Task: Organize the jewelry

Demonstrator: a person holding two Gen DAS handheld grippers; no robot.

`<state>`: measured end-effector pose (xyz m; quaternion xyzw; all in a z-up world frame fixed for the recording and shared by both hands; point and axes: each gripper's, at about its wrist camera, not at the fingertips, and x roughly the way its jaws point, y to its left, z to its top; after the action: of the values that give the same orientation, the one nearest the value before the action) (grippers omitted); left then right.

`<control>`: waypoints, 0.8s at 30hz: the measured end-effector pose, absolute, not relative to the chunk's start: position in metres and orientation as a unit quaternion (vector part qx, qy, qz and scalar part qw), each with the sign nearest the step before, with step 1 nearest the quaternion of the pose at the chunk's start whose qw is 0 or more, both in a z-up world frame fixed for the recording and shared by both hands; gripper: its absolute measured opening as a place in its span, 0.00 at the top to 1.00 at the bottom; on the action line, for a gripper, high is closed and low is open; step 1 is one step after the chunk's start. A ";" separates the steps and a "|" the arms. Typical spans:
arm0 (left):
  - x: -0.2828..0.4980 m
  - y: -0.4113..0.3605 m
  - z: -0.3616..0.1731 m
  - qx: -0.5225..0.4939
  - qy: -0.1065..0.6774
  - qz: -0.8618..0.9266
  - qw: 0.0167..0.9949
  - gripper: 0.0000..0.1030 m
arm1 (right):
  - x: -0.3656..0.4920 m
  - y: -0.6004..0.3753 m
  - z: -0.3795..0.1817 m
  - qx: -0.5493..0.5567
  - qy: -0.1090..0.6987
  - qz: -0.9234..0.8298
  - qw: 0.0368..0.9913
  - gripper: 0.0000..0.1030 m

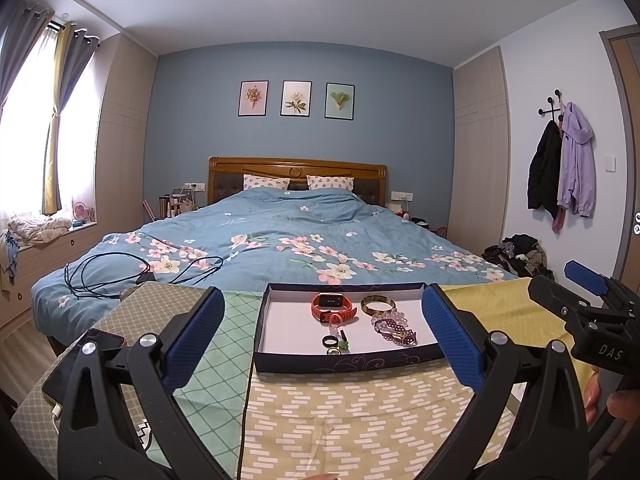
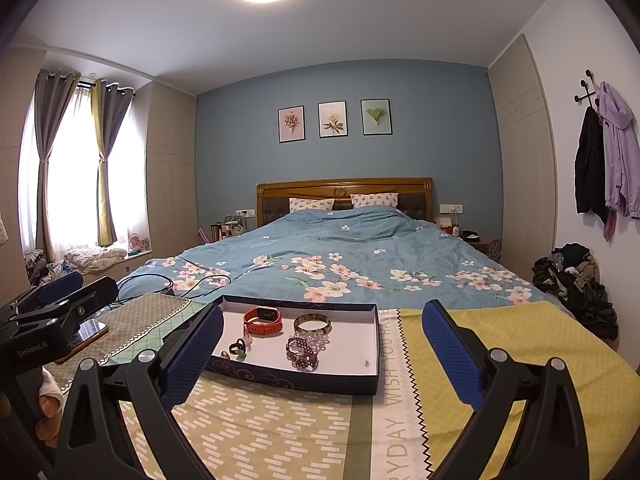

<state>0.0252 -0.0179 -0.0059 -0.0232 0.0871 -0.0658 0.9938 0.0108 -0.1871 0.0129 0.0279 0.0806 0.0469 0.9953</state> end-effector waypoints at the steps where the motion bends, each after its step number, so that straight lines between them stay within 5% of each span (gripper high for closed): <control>1: 0.025 -0.018 -0.006 -0.023 0.087 -0.066 0.994 0.06 | 0.011 -0.187 0.013 0.027 0.082 0.047 0.995 0.07; 24: 0.024 -0.022 -0.006 -0.023 0.087 -0.069 0.994 0.06 | 0.011 -0.187 0.014 0.027 0.082 0.048 0.995 0.07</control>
<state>0.0238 -0.0218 -0.0059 -0.0227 0.0871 -0.0685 0.9936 0.0113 -0.1867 0.0137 0.0271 0.0822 0.0481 0.9951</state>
